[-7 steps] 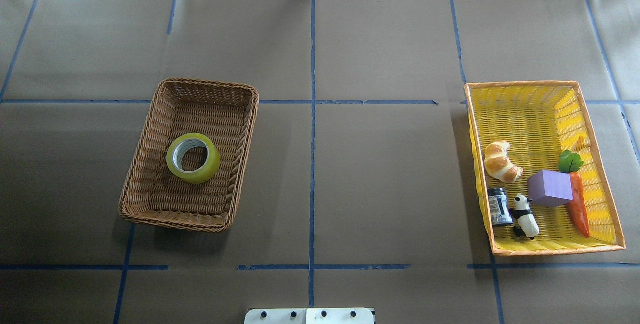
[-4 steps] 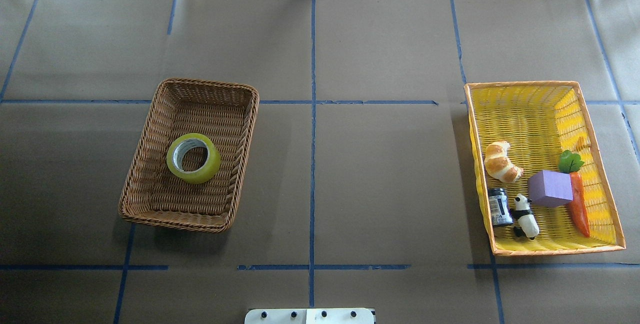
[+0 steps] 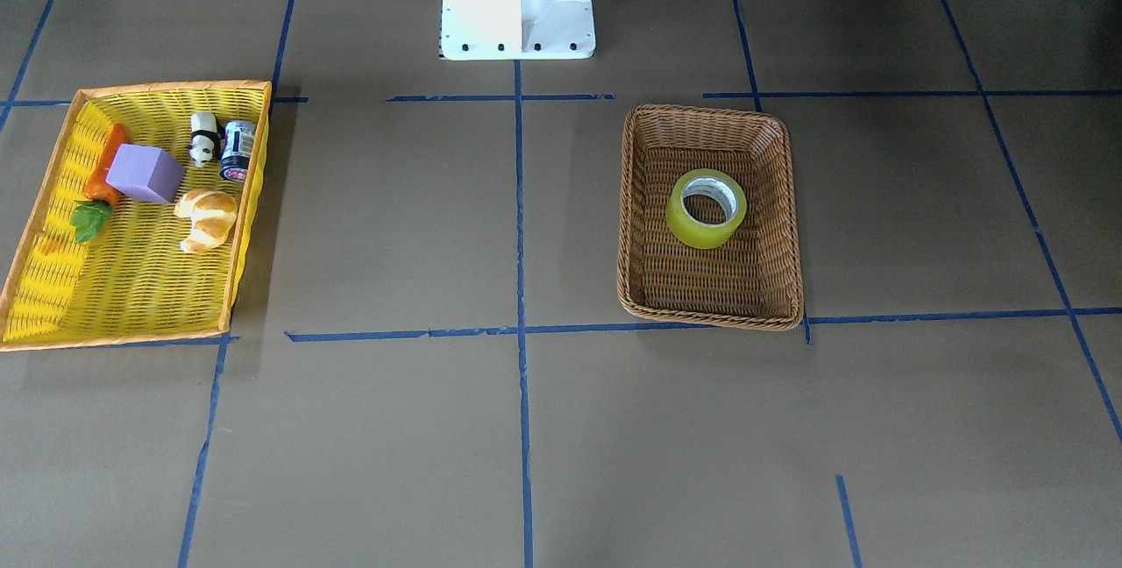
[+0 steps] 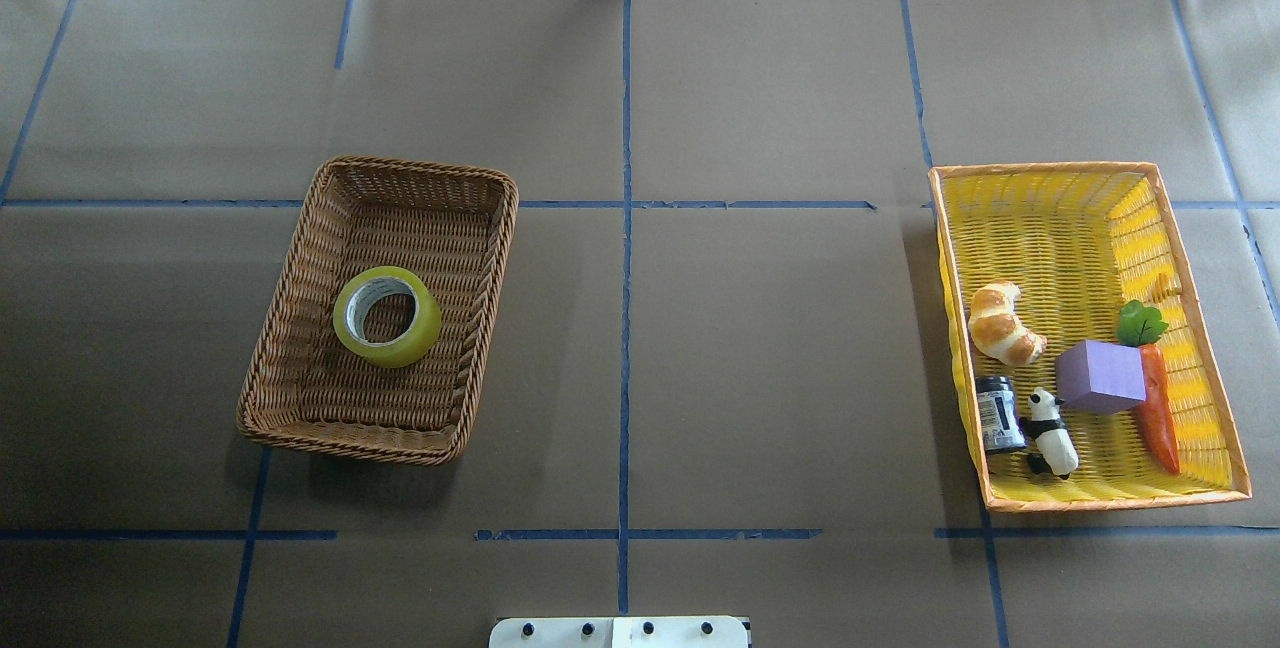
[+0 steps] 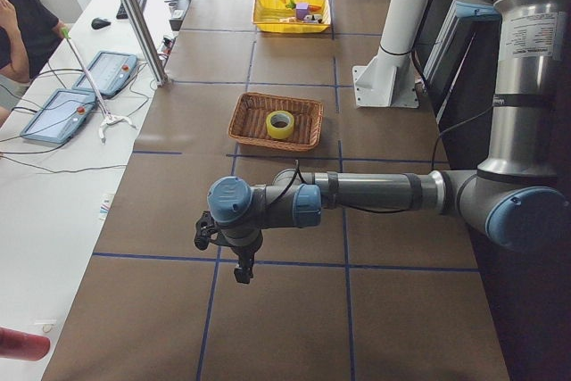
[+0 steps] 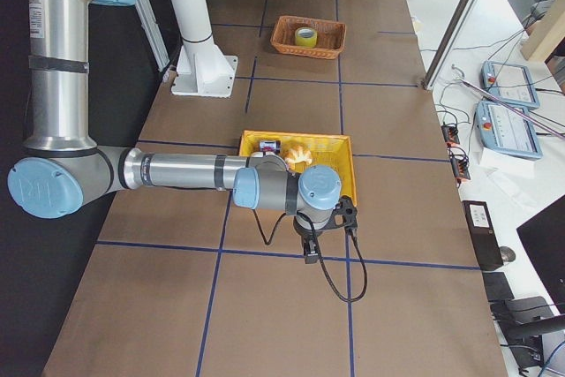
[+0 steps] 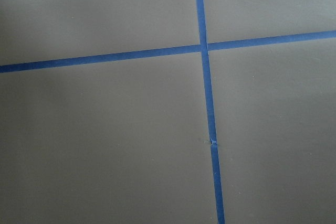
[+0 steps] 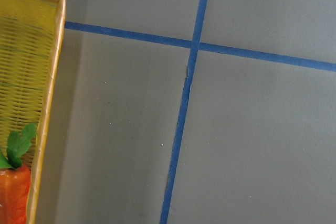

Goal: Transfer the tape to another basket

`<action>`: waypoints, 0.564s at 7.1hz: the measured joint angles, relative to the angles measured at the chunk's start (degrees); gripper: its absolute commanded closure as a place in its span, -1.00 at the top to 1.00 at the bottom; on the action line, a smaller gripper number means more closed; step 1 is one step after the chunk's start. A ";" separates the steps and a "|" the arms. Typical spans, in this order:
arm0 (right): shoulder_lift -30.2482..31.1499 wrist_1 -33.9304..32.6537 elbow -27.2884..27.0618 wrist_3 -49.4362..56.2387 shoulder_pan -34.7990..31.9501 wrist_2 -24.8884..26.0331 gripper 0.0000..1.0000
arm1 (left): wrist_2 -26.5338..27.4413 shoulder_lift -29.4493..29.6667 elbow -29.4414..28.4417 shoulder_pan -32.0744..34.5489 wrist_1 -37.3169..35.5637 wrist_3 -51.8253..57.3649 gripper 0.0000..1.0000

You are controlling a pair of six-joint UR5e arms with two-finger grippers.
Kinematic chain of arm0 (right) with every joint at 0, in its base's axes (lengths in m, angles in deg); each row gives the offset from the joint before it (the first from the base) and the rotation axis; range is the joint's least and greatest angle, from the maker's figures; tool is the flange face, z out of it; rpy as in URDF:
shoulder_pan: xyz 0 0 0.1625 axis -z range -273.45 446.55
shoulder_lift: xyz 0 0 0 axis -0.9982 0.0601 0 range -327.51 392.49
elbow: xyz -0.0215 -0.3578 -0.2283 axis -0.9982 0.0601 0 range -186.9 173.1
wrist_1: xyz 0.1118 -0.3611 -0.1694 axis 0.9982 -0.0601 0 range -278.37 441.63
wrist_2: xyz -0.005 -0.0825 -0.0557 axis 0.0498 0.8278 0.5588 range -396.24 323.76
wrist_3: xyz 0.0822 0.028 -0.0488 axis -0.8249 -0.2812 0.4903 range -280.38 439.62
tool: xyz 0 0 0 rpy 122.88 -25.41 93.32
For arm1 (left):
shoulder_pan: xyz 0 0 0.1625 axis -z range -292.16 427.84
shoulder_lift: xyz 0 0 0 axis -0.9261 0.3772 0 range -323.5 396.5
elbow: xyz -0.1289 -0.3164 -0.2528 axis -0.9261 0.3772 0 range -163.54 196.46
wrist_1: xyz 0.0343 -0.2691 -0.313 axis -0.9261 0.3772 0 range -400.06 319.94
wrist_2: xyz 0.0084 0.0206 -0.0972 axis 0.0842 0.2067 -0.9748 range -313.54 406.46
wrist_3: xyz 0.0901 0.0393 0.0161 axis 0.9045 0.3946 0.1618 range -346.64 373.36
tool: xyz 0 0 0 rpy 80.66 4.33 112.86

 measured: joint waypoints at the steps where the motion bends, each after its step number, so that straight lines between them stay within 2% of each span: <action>1: 0.07 0.00 0.00 0.00 -0.11 0.01 1.00 | 0.02 0.04 0.00 0.00 0.00 0.00 1.00; 4: 0.10 0.00 0.00 0.00 -0.42 0.02 1.00 | 0.05 0.20 -0.07 0.00 0.00 0.00 1.00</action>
